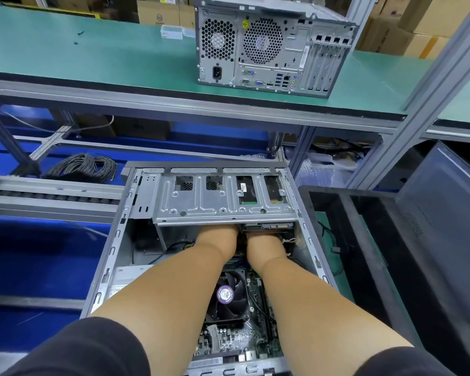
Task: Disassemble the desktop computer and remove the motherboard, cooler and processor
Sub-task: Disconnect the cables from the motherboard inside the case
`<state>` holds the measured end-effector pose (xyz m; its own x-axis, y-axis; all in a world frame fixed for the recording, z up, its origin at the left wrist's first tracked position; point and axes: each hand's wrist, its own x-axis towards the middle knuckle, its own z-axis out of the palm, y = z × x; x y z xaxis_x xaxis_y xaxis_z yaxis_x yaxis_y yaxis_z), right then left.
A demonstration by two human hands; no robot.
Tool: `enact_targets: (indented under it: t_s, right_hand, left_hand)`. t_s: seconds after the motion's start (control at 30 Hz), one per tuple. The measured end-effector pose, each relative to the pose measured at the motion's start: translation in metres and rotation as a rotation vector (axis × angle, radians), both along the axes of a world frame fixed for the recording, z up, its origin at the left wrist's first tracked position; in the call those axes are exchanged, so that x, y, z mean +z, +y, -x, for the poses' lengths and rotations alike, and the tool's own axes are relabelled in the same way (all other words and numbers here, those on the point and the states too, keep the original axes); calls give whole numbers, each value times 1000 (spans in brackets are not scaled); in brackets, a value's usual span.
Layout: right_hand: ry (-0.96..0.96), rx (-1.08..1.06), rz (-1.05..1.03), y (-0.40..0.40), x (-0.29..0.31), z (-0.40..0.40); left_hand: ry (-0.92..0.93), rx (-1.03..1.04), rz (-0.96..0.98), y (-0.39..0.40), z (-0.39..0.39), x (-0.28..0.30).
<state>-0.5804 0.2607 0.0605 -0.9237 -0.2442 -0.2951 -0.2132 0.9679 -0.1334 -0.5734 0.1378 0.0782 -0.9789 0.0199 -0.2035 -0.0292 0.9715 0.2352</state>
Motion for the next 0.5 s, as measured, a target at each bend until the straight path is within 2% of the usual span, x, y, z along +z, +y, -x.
enact_targets:
  t_s: [0.17, 0.33, 0.5]
  right_hand:
    - [-46, -26, 71, -5, 2, 1]
    - [-37, -126, 135, -5, 3, 3]
    - [-12, -128, 143, -4, 4, 0]
  left_hand:
    - [53, -35, 33, 1, -5, 2]
    - [11, -73, 28, 1, -7, 0]
    - [32, -42, -7, 3, -7, 1]
